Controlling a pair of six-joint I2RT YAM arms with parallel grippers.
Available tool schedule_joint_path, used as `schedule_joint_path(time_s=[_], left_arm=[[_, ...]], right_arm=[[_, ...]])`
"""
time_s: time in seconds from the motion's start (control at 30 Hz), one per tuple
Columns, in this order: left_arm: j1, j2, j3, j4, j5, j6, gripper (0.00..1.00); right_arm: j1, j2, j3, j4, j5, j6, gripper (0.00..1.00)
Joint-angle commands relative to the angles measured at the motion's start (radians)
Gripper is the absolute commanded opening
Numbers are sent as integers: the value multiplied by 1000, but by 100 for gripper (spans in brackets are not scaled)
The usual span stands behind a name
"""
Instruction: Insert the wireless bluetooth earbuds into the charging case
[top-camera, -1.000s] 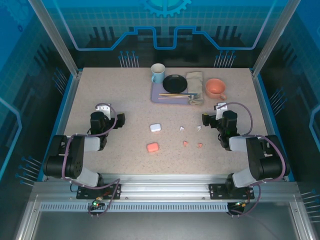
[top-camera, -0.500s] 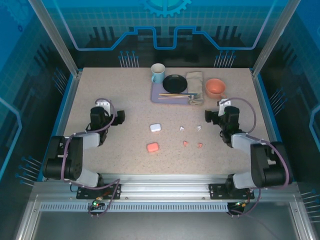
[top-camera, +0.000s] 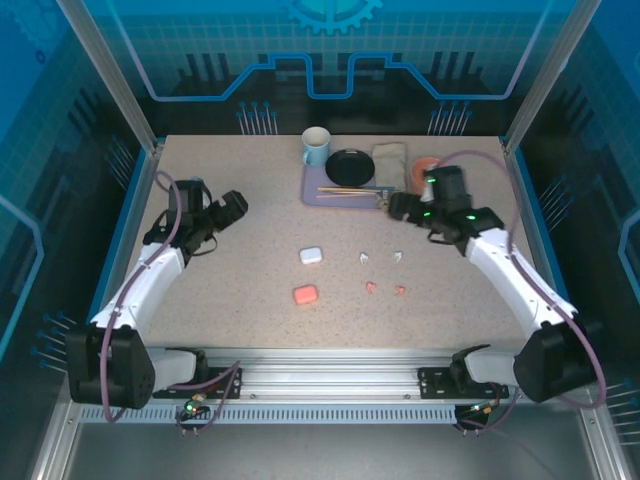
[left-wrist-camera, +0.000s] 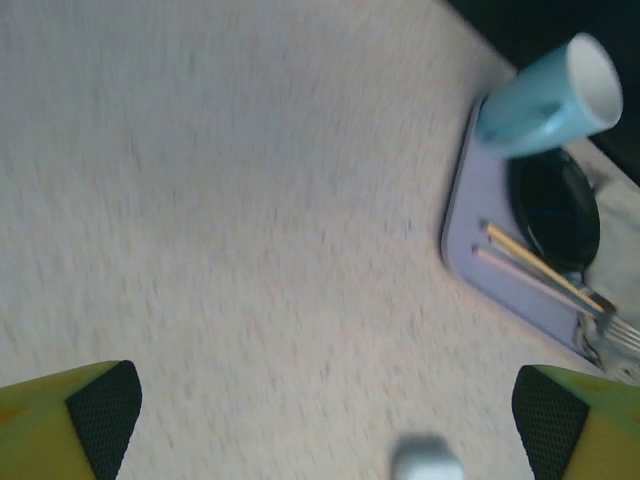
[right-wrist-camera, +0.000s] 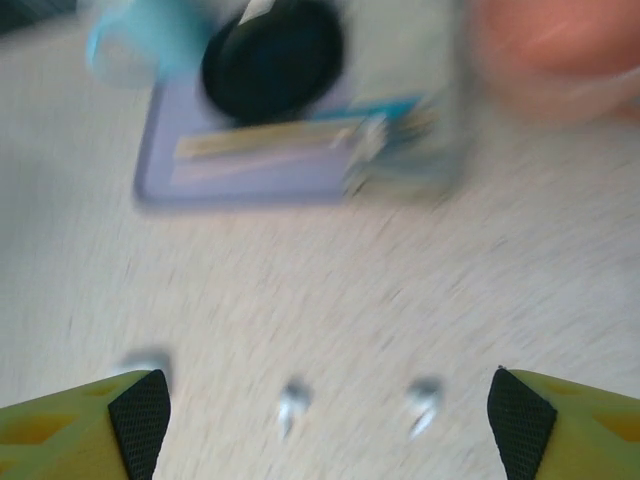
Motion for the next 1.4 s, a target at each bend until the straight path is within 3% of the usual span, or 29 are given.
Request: schedule_joint_path(time_s=[0.0,0.2,0.37,0.57,0.93,1.37], left_arm=[[-11,-62,-64,-154,91,-210,99],[-9,-47,-12,-213,91,-213,99],[24,45,80,-253,82,-171,99],[71,105,122,-248,116,-149,99],[102,75,102,-231,116,-130,99],[107,54,98,-218,124,-113,99]], right_arm=[[199,71,56,-259,-37,81,86],[525,357,216,-336,40,256,85],[630,540,329,-347,49,332,85],[662,647,378,-319,43,375,85],[651,786,499,-330,37,382,84],[638,863,543,-354,76,376,82]])
